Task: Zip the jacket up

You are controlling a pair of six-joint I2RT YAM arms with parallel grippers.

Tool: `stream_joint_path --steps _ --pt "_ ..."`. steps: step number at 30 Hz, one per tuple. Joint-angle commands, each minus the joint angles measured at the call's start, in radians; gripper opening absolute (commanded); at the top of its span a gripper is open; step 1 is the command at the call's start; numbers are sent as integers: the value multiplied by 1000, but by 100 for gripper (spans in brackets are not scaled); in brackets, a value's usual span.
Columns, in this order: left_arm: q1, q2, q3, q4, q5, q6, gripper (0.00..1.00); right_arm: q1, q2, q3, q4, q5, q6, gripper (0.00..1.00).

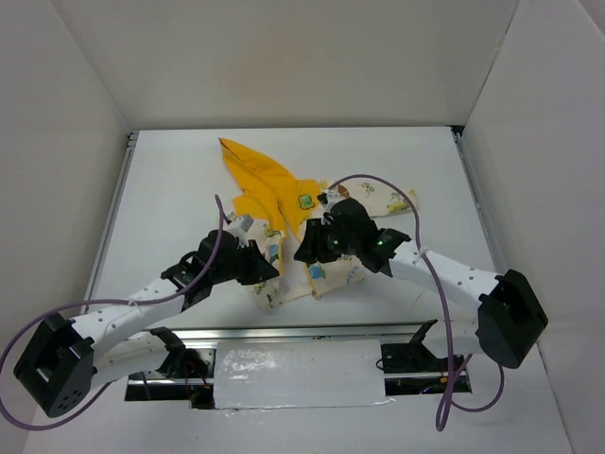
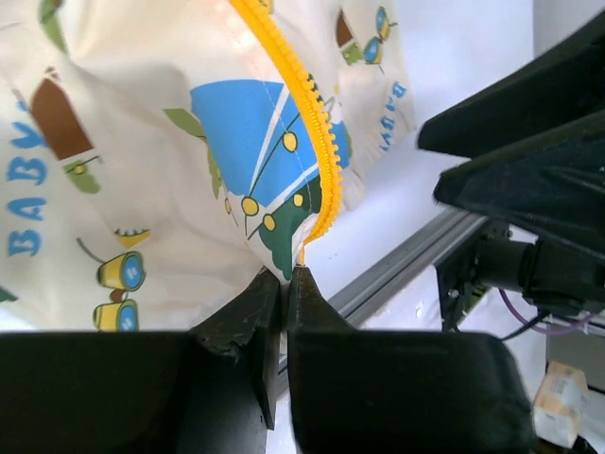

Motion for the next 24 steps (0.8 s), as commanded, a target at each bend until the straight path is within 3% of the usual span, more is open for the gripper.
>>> stream_joint_path --steps 1,10,15,24 --pt "0 -39 35 -56 -74 -14 0 6 -49 -3 -114 162 -46 47" --pt "9 -99 -19 -34 -55 -50 0 190 81 89 -405 490 -47 45" --pt "12 -102 -19 -39 -43 -40 0 249 143 104 -430 524 -28 41" --pt "14 -97 -23 -34 -28 -27 0 253 224 132 -438 558 -31 42"
